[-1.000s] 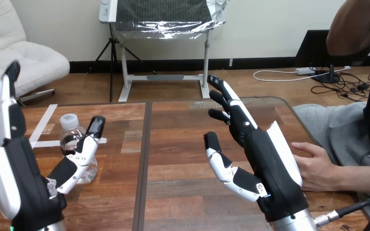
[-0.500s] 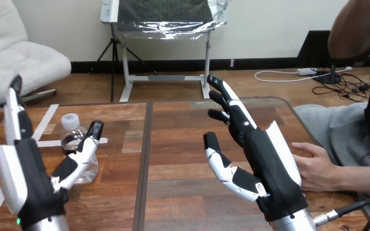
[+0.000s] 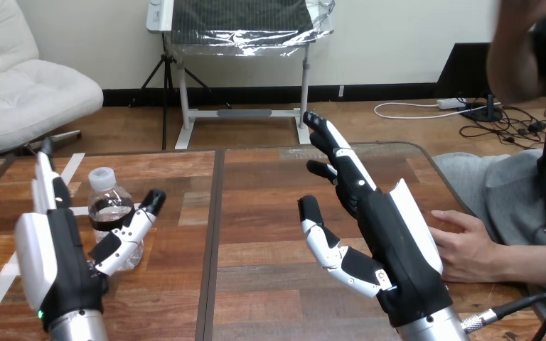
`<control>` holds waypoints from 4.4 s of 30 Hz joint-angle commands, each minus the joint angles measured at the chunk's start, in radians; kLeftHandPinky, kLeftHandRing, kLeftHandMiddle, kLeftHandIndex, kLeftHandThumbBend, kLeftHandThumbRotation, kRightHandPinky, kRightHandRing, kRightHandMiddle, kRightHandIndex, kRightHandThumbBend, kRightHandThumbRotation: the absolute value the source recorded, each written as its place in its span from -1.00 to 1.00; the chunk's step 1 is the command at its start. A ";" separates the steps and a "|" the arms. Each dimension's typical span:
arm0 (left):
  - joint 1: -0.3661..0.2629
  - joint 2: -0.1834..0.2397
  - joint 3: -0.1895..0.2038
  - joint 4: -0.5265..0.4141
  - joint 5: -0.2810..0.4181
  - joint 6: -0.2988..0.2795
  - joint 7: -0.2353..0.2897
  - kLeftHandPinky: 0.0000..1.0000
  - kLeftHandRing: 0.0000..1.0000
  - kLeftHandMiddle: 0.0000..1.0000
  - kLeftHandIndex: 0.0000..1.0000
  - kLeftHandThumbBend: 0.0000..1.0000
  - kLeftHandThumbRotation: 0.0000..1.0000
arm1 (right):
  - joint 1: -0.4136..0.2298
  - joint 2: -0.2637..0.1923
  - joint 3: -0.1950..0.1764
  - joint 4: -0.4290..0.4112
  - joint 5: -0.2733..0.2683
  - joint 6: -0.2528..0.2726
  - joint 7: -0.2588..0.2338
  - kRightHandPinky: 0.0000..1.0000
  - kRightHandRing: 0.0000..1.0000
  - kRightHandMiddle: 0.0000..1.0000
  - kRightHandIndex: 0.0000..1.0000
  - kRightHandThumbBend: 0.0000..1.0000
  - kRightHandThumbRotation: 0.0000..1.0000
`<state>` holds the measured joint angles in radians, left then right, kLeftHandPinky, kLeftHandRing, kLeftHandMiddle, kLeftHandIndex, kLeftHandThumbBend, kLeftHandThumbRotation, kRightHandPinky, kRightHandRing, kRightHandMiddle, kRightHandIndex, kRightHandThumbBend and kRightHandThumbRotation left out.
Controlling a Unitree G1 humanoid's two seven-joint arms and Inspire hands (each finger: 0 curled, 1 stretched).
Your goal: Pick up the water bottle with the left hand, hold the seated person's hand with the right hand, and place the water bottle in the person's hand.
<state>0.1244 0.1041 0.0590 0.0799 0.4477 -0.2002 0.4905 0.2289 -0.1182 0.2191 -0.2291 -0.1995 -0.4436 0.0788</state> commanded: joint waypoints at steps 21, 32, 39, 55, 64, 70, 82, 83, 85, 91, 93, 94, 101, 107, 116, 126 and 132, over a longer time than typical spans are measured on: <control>-0.153 0.053 0.016 0.063 -0.062 0.116 -0.113 0.97 1.00 1.00 1.00 1.00 0.17 | -0.064 0.002 -0.014 0.002 0.015 0.005 0.012 0.83 0.97 1.00 0.93 -1.00 -1.00; -0.173 0.060 0.013 0.076 -0.066 0.147 -0.121 0.94 1.00 1.00 1.00 1.00 0.15 | -0.069 -0.002 -0.016 0.001 0.016 0.008 0.020 0.84 0.97 1.00 0.93 -1.00 -1.00; -0.187 0.065 0.011 0.089 -0.060 0.162 -0.110 0.91 1.00 1.00 1.00 1.00 0.15 | -0.073 -0.004 -0.020 0.004 0.018 0.005 0.024 0.85 0.97 1.00 0.93 -1.00 -1.00; -0.201 0.069 0.016 0.119 -0.061 0.154 -0.085 0.83 0.98 1.00 1.00 1.00 0.11 | -0.080 -0.010 -0.026 0.009 0.017 0.006 0.030 0.87 0.97 1.00 0.91 -1.00 -1.00; -0.212 0.071 0.017 0.138 -0.055 0.164 -0.068 0.79 0.94 0.98 0.99 0.98 0.07 | -0.087 -0.008 -0.028 0.015 0.019 0.004 0.037 0.88 0.97 1.00 0.91 -1.00 -1.00; -0.226 0.077 0.016 0.155 -0.050 0.177 -0.059 0.74 0.88 0.93 0.94 0.96 0.06 | -0.091 -0.009 -0.029 0.014 0.017 0.008 0.042 0.89 0.97 1.00 0.90 -1.00 -1.00; -0.275 0.105 0.009 0.227 -0.041 0.199 -0.056 0.64 0.79 0.85 0.86 0.91 -0.01 | -0.100 -0.012 -0.034 0.022 0.019 0.001 0.051 0.91 0.97 1.00 0.89 -1.00 -1.00; -0.278 0.107 0.008 0.232 -0.042 0.201 -0.057 0.63 0.78 0.85 0.86 0.91 -0.01 | -0.101 -0.012 -0.034 0.022 0.018 0.001 0.051 0.91 0.97 1.00 0.88 -1.00 -1.00; -0.286 0.112 0.006 0.242 -0.043 0.201 -0.060 0.62 0.78 0.84 0.85 0.90 -0.01 | -0.101 -0.012 -0.035 0.021 0.018 0.002 0.052 0.92 0.96 0.99 0.87 -1.00 -1.00; -0.309 0.126 0.001 0.277 -0.048 0.190 -0.063 0.60 0.75 0.81 0.82 0.89 -0.01 | -0.099 -0.011 -0.037 0.017 0.016 0.007 0.053 0.93 0.95 0.98 0.86 -1.00 -1.00; -0.314 0.129 0.000 0.287 -0.051 0.183 -0.064 0.59 0.74 0.80 0.81 0.89 -0.03 | -0.099 -0.011 -0.037 0.016 0.016 0.006 0.053 0.93 0.95 0.98 0.85 -1.00 -1.00; -0.320 0.131 0.000 0.295 -0.053 0.180 -0.064 0.58 0.73 0.80 0.81 0.89 -0.03 | -0.098 -0.011 -0.037 0.015 0.016 0.008 0.053 0.93 0.95 0.98 0.85 -1.00 -1.00; -0.356 0.134 -0.003 0.328 -0.060 0.187 -0.064 0.55 0.69 0.77 0.76 0.87 -0.08 | -0.094 -0.013 -0.038 0.006 0.016 0.020 0.057 0.94 0.94 0.97 0.84 -1.00 -1.00; -0.375 0.136 -0.003 0.350 -0.065 0.182 -0.063 0.53 0.68 0.76 0.74 0.85 -0.11 | -0.094 -0.012 -0.038 0.007 0.016 0.017 0.058 0.94 0.94 0.96 0.84 -1.00 -1.00; -0.406 0.139 -0.004 0.396 -0.066 0.182 -0.057 0.50 0.65 0.73 0.71 0.83 -0.15 | -0.096 -0.014 -0.040 0.011 0.015 0.009 0.058 0.94 0.93 0.96 0.83 -1.00 -1.00; -0.438 0.145 -0.007 0.441 -0.063 0.182 -0.051 0.47 0.63 0.70 0.70 0.80 -0.17 | -0.096 -0.015 -0.040 0.013 0.020 0.006 0.060 0.94 0.93 0.96 0.83 -1.00 -1.00; -0.457 0.152 -0.014 0.465 -0.054 0.198 -0.056 0.48 0.64 0.71 0.72 0.80 -0.15 | -0.095 -0.016 -0.040 0.011 0.015 0.007 0.059 0.94 0.93 0.96 0.83 -1.00 -1.00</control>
<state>-0.2409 0.2193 0.0552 0.5236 0.3818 0.0041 0.4302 0.1942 -0.1290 0.1909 -0.2108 -0.1945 -0.4258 0.1380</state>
